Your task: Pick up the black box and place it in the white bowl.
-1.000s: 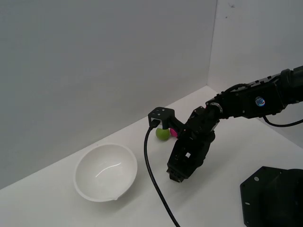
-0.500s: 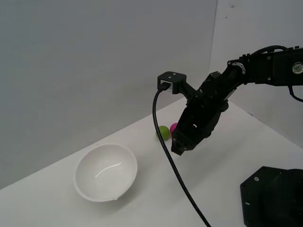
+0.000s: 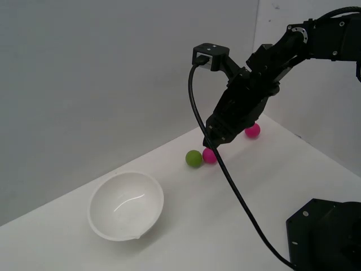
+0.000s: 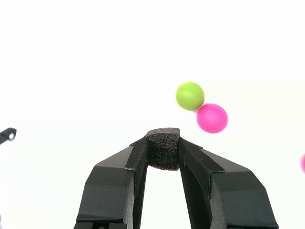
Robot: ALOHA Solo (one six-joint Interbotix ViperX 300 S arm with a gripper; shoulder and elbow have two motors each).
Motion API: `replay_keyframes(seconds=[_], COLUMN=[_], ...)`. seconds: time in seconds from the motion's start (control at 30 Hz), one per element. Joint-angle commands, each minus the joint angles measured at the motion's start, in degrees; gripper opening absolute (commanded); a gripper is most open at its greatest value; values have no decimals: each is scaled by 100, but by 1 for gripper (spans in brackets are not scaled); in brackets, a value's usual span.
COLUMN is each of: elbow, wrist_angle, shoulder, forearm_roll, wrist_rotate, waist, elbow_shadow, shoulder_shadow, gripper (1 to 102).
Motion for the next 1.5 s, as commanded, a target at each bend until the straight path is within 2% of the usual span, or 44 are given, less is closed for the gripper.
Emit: replay_keyframes(seconds=[0.0,0.27,0.77,1.33,1.47], elbow=[-211,-580,-1081,-1775,-1916], wrist_angle=[62,149,132,-229,-272], shoulder=[35,-123,-721,-1731,-1969], forearm_roll=[-35,-44,-272,-606,-615], wrist_rotate=[62,79,26,-70,-62], waist=[-18,-97,-1020,-2092,-2232], elbow_shadow=[-308,-668,-1160,-1854,-1995], shoulder_shadow=[62,-114,-703,-1705,-1942], gripper=[24,24,24,24,24])
